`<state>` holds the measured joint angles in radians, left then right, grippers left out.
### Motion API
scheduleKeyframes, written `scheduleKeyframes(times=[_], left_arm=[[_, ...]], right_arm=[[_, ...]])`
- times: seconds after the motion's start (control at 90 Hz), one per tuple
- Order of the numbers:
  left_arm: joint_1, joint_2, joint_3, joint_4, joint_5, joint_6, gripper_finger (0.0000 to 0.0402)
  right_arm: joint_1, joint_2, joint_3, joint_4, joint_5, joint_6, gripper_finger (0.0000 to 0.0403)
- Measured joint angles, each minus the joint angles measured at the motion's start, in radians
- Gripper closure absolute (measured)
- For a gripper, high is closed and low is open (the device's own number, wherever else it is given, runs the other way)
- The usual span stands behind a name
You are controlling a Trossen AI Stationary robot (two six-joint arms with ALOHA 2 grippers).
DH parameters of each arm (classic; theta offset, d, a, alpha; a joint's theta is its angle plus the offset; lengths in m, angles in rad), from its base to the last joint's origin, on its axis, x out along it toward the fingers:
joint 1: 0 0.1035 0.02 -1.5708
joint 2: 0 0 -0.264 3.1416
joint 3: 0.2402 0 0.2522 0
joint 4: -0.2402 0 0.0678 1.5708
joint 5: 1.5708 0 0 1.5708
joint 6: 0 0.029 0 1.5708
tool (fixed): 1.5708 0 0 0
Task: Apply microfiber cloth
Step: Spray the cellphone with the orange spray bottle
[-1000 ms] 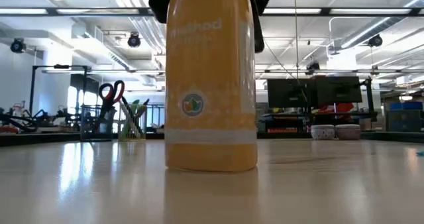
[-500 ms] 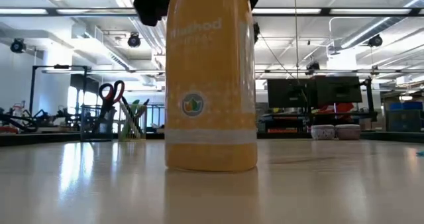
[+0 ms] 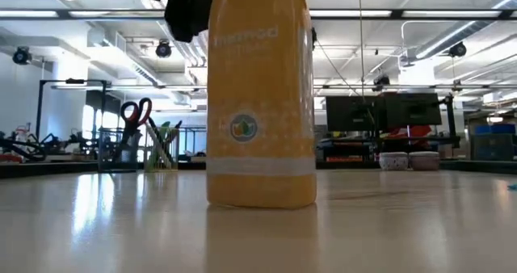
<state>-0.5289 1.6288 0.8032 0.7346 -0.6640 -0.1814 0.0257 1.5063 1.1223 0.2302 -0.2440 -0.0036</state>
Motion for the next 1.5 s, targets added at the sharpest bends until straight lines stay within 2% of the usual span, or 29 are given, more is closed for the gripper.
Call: scheduleKeyframes(times=[0.233,0.522,0.678,0.9,0.989,1.156,1.5], left_arm=[[-0.005,-0.008,0.000,-0.009,-0.070,0.063,0.0011],[-0.005,-0.009,0.000,-0.010,-0.072,0.099,0.0011],[-0.005,-0.009,0.000,-0.010,-0.079,0.099,0.0011],[-0.005,-0.010,0.000,-0.010,-0.082,0.102,0.0012],[-0.009,-0.010,0.006,-0.012,-0.089,0.093,0.0012],[-0.031,-0.012,0.043,-0.064,-0.185,0.092,0.0012],[-0.031,0.006,0.048,-0.068,-0.217,0.034,0.0012]], right_arm=[[0.000,0.001,0.004,-0.002,0.001,-0.009,0.0395],[0.000,0.001,0.004,-0.002,-0.004,-0.047,0.0395],[-0.001,0.001,0.004,0.011,-0.067,-0.102,0.0395],[-0.031,0.009,0.004,0.106,-0.187,-0.063,0.0395],[-0.037,0.015,0.004,0.100,-0.196,-0.064,0.0395],[-0.042,0.036,0.004,0.097,-0.203,-0.055,0.0395],[-0.046,0.048,0.004,0.110,-0.200,-0.047,0.0395]])
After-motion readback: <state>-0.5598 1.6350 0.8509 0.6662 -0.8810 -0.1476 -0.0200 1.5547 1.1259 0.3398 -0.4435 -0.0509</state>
